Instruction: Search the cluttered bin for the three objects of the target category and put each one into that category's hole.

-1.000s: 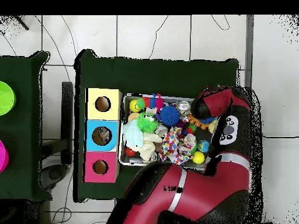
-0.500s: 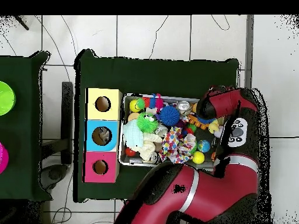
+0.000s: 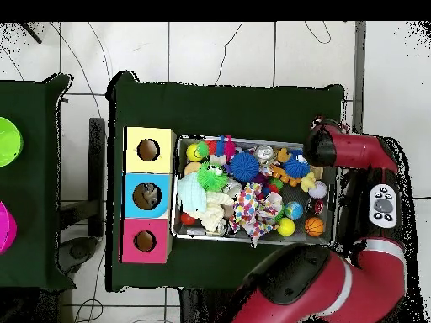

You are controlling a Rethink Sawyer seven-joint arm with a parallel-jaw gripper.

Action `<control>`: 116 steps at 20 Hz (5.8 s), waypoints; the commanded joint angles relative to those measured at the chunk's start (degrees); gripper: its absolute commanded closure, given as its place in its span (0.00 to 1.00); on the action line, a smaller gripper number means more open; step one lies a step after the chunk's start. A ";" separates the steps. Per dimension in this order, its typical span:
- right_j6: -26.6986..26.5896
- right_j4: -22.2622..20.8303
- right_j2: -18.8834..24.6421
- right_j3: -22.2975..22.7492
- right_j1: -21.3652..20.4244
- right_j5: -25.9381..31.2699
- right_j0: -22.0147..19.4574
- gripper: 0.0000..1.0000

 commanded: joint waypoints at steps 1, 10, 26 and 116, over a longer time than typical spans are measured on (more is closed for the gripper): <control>-17.71 7.25 9.74 6.32 9.98 20.34 -3.79 0.00; -18.11 13.04 7.04 -0.62 13.50 34.56 -1.90 0.00; -15.04 24.29 8.31 -4.42 16.97 40.97 -3.33 0.00; -1.75 43.06 -7.39 0.56 15.42 36.72 5.00 0.00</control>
